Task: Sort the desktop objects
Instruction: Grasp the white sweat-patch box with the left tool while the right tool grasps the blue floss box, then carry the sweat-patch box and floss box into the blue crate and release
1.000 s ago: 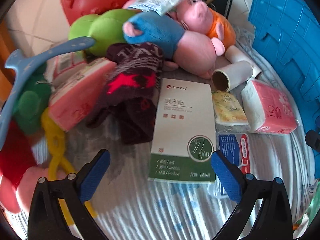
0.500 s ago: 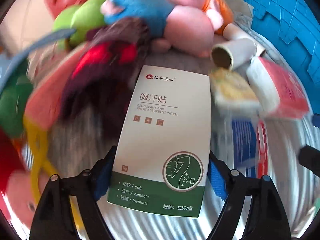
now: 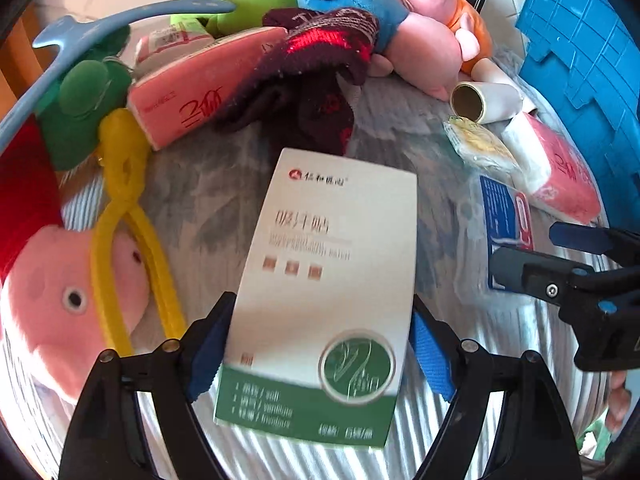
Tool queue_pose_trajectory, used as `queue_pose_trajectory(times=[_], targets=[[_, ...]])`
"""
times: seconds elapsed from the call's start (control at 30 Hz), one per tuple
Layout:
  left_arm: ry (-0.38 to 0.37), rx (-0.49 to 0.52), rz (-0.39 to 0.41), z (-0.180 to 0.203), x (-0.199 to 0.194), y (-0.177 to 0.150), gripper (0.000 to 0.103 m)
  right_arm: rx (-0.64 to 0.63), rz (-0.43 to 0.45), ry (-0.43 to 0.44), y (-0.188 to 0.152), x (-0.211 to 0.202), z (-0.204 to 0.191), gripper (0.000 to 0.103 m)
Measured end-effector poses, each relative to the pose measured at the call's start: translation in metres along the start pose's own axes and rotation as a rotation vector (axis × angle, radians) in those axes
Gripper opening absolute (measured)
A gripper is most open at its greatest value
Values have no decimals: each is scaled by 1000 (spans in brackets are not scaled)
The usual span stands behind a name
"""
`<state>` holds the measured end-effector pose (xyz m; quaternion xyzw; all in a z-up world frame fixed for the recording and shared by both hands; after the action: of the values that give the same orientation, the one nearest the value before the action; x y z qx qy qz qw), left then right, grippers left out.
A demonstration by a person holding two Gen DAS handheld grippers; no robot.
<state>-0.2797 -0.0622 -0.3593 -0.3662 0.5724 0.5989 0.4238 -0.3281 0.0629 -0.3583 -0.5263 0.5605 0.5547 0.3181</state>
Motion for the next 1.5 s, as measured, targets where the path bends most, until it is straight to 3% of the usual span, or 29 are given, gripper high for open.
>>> queue_pose_trajectory(times=[0.2, 0.37, 0.6, 0.8, 0.9, 1.03, 1.3, 1.5], targets=[[19, 3, -15, -6, 12, 11, 80, 9, -47, -9, 6, 16, -5, 89], [51, 33, -11, -5, 8, 6, 79, -10, -56, -24, 2, 19, -7, 63], [58, 48, 51, 0, -23, -3, 78, -43, 16, -28, -1, -16, -6, 60], [61, 47, 156, 6, -75, 6, 78, -56, 132, -8, -4, -73, -10, 60], [58, 41, 202, 22, -95, 29, 78, -78, 197, -11, -13, -104, -4, 60], [50, 48, 290, 40, -134, 38, 78, -107, 320, -25, -13, -157, -2, 60], [4, 88, 460, 107, -221, 67, 78, -135, 593, -120, -11, -280, 24, 60], [-62, 146, 565, 179, -276, 83, 78, -120, 739, -176, -19, -361, 64, 60]])
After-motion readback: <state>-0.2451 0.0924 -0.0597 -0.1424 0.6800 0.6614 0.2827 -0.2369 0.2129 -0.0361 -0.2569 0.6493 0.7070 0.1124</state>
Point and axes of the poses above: each gripper's, at about its wrist camera, not at the fingertips, and x roughly the way its jaws point, z to its right, y to its top, the point moved 8 cm from there along x, roughly the way its jaws point
